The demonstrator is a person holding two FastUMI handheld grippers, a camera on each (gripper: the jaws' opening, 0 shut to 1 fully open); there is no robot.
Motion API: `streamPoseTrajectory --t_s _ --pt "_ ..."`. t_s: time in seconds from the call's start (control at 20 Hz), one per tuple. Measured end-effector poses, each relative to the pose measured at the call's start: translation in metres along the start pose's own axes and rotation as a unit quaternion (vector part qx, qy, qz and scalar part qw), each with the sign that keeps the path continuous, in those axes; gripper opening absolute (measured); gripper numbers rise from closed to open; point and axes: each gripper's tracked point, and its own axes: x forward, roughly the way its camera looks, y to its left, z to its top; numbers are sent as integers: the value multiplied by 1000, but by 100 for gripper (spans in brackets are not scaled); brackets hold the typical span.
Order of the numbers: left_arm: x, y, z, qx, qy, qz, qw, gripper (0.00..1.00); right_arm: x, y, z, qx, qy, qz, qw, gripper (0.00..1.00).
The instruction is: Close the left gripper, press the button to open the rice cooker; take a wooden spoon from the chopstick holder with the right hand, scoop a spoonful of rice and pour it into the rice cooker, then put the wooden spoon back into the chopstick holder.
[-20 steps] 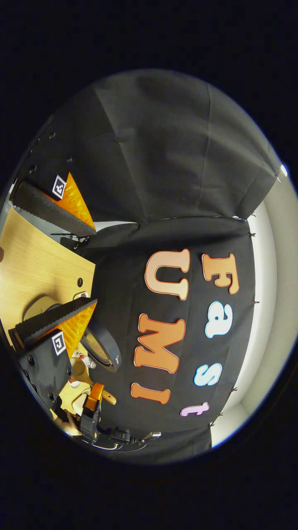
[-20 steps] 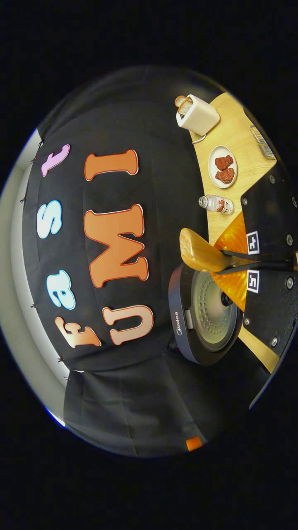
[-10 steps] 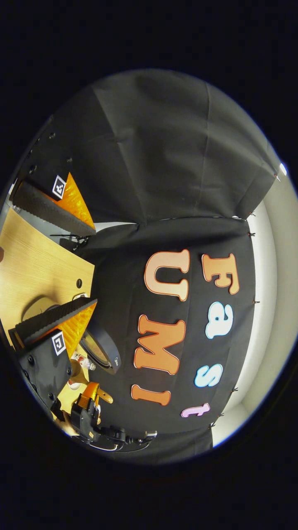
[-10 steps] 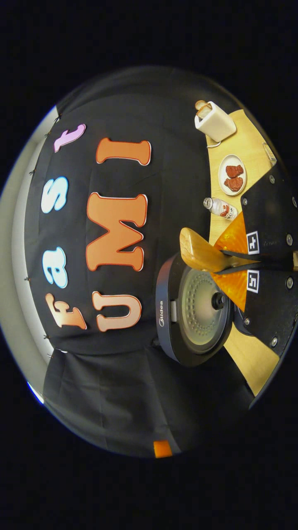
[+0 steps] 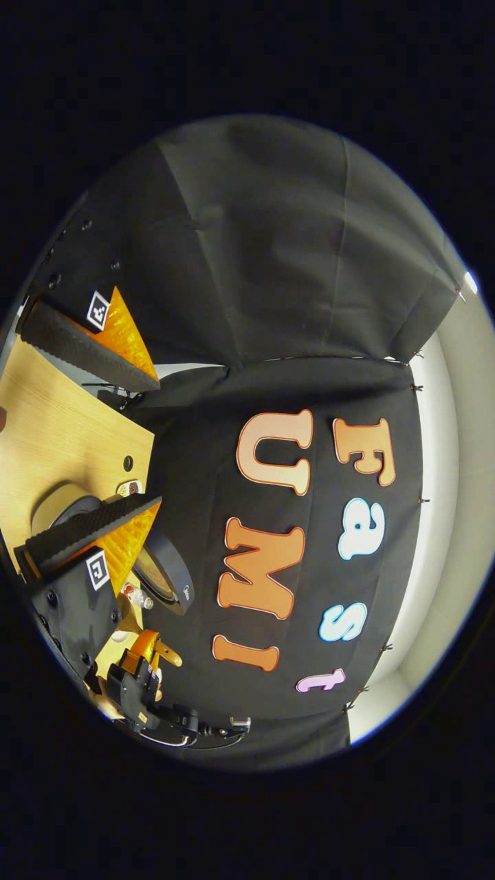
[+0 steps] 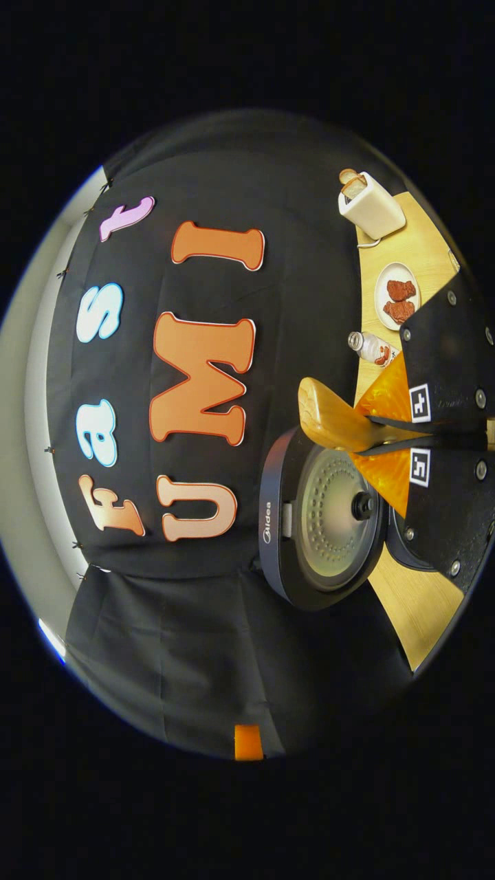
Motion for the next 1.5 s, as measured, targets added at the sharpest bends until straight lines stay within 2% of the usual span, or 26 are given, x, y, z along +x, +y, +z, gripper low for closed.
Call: streamPoseTrajectory --t_s 0.25,0.5,0.7,0.8,1.0,1.25,1.5 --pt "1 -10 9 23 -12 9 1000 100 -8 -31 -4 58 13 -10 998 0" --pt "3 -38 13 12 -18 -11 1000 100 -27 -86 -3 72 9 -43 996 0" --pt "7 -51 16 21 -19 1 1000 100 -50 -136 -9 94 9 -71 993 0" --pt "10 -64 19 18 -21 -6 1000 100 -64 -163 -16 99 12 -90 991 0" --pt "12 -95 21 0 -24 -28 999 100 -91 -214 -40 114 26 -127 985 0" --pt "11 -130 20 6 -22 -37 999 100 -125 -266 -76 133 45 -166 976 0" --pt "4 -152 14 1 -18 -36 999 100 -141 -289 -124 162 78 -180 967 0"
